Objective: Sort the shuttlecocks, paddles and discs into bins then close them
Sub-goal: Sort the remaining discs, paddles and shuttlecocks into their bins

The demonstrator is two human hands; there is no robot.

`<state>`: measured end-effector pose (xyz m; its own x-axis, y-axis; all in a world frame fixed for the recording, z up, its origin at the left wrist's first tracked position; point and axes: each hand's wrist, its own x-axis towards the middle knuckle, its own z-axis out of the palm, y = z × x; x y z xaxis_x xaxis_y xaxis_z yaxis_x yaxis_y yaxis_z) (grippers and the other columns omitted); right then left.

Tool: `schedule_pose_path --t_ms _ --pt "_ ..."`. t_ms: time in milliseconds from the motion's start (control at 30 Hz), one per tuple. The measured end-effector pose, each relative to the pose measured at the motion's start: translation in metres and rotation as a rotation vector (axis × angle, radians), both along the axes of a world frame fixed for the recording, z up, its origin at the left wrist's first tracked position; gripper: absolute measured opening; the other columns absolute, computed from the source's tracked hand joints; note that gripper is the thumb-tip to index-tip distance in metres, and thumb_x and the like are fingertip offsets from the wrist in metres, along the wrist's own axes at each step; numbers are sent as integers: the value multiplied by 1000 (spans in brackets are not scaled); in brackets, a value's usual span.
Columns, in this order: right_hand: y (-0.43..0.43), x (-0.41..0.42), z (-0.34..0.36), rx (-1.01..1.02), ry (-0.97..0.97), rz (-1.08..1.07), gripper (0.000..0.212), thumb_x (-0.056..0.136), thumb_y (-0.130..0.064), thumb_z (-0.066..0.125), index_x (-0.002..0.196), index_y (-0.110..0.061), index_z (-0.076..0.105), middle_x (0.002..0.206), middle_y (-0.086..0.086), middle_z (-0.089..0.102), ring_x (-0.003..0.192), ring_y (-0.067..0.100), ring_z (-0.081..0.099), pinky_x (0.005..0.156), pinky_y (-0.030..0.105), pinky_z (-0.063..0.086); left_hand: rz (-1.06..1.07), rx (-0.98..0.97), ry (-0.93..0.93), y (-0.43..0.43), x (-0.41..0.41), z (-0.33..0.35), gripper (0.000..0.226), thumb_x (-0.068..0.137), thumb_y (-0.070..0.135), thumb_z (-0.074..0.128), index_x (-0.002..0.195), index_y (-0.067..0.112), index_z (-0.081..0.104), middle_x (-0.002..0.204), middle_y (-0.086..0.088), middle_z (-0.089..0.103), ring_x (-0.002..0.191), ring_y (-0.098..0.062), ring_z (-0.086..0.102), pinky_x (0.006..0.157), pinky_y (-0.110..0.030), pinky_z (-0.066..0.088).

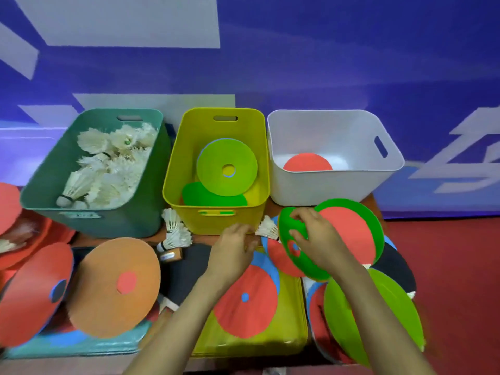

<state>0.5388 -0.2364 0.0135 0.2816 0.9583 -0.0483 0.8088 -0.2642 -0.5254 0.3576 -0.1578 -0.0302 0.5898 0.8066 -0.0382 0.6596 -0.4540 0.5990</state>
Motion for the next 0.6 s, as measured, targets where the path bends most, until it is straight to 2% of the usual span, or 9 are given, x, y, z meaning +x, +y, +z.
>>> schedule_pose_path --t_ms 100,233,333,433,600 --pt "3 4 -30 -117 -39 85 39 87 -19 60 124 -10 51 124 8 54 118 27 46 100 31 33 74 -100 31 -8 8 -23 32 87 20 62 118 16 58 117 -5 57 112 -23 52 88 -33 43" --pt "26 -2 -46 -77 -100 139 42 89 -24 58 128 -12 49 127 6 49 123 23 38 103 25 25 194 -187 -32 -7 29 -41 33 89 13 57 122 7 56 120 -12 57 112 -28 54 91 -32 39" --pt "44 0 -55 -50 -149 135 39 86 -26 60 122 -12 53 124 7 49 122 25 38 103 30 28 235 -240 -35 -3 51 -55 31 92 7 52 121 1 55 120 -19 57 112 -33 53 91 -35 36" --pt "54 3 -62 -113 -191 117 39 86 -26 57 123 -13 54 129 7 46 125 26 35 105 36 30 306 -267 -70 -1 64 -71 34 90 11 56 124 4 54 123 -14 59 113 -31 55 92 -35 40" --pt "57 2 -69 -146 -201 126 39 85 -21 54 125 -16 53 131 5 48 127 25 34 106 35 29 432 -206 -186 -4 69 -80 14 83 15 66 94 9 59 93 -9 65 86 -29 61 72 -40 46"
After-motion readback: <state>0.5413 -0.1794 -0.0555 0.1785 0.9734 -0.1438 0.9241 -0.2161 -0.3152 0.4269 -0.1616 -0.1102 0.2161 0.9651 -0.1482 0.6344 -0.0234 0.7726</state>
